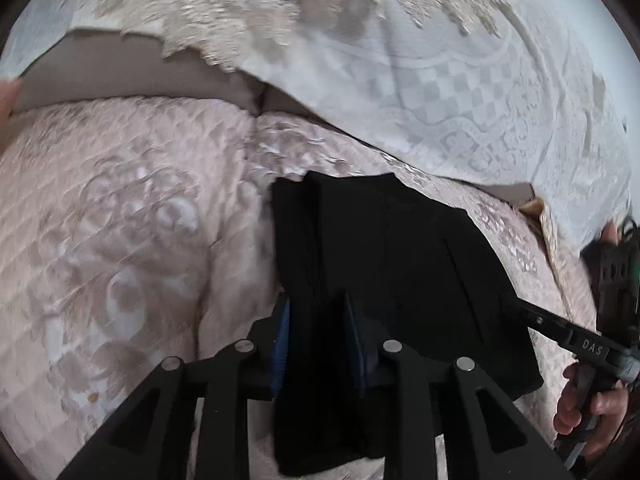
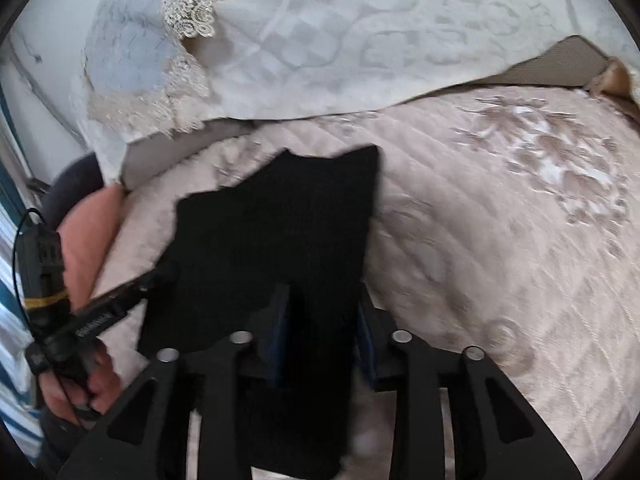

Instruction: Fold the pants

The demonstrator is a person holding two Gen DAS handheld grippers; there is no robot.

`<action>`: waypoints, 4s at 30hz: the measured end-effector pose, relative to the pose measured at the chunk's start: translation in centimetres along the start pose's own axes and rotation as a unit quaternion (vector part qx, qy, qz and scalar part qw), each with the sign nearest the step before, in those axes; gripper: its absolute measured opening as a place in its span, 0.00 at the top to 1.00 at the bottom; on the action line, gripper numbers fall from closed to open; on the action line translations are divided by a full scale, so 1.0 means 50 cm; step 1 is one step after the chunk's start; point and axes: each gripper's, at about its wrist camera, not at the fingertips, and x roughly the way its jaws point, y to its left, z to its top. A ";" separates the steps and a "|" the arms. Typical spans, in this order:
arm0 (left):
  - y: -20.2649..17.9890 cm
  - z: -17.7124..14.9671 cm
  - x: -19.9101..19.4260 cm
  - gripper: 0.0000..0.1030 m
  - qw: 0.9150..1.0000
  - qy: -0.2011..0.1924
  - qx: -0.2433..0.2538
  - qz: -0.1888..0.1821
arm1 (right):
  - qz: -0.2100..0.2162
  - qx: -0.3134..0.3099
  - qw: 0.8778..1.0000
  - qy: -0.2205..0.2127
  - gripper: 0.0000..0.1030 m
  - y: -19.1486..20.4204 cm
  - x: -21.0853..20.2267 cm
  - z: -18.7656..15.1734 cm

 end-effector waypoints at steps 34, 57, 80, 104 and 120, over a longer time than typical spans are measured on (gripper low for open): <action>-0.181 -0.199 -0.192 0.72 0.993 -0.019 0.073 0.092 | -0.092 -0.136 0.986 -0.028 0.55 0.159 -0.146 -0.214; -0.154 -0.249 -0.122 0.56 0.989 0.009 0.080 0.126 | -0.138 -0.138 0.981 -0.011 0.47 0.150 -0.061 -0.261; -0.155 -0.250 -0.117 0.51 0.988 0.006 0.084 0.131 | -0.135 -0.138 0.981 -0.012 0.45 0.147 -0.057 -0.264; -0.157 -0.251 -0.117 0.48 0.988 0.007 0.082 0.129 | -0.135 -0.139 0.981 -0.012 0.45 0.147 -0.056 -0.266; -0.158 -0.252 -0.117 0.46 0.988 0.008 0.082 0.128 | -0.135 -0.138 0.981 -0.013 0.45 0.148 -0.057 -0.266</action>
